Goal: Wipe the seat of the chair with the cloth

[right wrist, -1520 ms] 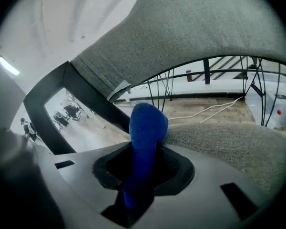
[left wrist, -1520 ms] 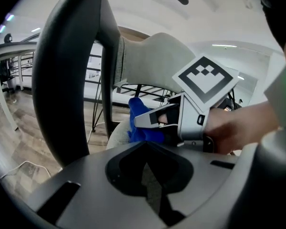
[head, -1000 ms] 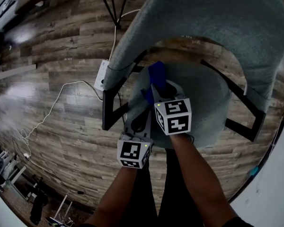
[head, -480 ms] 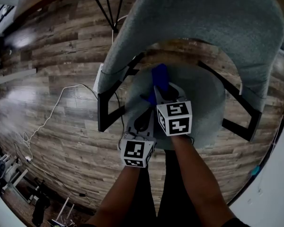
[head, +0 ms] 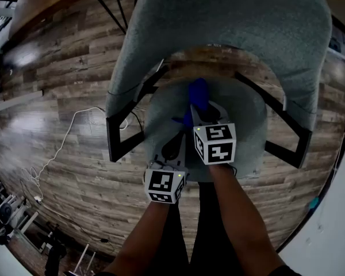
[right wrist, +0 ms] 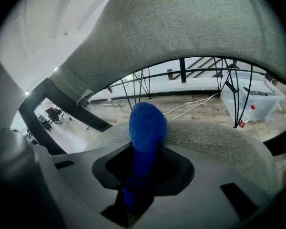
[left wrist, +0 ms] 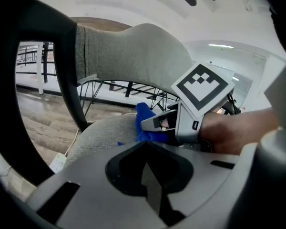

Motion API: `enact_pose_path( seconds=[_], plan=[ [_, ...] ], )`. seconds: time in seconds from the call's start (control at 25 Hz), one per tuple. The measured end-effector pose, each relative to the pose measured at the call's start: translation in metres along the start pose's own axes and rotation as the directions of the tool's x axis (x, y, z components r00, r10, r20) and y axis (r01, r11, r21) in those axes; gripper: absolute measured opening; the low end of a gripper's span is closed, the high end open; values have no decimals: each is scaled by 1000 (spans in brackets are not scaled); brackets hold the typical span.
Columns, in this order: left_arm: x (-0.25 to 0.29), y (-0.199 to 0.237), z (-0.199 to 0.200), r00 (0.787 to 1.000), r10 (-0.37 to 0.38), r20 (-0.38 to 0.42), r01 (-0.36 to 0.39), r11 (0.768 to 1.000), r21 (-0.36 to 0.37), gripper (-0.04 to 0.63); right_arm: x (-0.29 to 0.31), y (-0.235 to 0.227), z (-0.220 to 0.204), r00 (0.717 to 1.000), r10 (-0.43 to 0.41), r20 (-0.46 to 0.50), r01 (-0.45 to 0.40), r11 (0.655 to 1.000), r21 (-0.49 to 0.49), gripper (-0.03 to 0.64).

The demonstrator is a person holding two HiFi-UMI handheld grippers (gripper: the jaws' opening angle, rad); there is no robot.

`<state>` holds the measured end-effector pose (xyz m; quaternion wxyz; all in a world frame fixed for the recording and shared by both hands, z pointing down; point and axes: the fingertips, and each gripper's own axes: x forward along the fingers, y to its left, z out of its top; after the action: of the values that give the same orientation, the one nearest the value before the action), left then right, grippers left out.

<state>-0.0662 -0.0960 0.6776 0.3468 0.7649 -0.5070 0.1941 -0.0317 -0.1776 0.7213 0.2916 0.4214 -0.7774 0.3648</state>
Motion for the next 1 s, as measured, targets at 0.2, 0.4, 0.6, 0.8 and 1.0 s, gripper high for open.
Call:
enact_pose_path(
  seconds=[0.2,0.4,0.6,0.8,1.0],
  plan=[
    [6,-12,1,1000,-20,-8,20,1000,14,8,-9,-16,-3,1000,-20,5,20,1000,18,109],
    [12,-23,-2,999,-24,-28,25,998,58,8,-17,-34,-6,999,-38,15,38,998,40,109],
    [20,-39,3,999,-41,-33,43,997,67,6,-25,-47,-8,998,-53,28,52,997,57,109],
    [28,-54,3,997,-67,-38,70,994,80,6,-36,-67,-13,996,-85,35,82,994,78,109],
    [35,-64,6,995,-91,-43,95,990,102,8,-48,-88,-17,991,-126,42,121,987,103,109]
  ],
)
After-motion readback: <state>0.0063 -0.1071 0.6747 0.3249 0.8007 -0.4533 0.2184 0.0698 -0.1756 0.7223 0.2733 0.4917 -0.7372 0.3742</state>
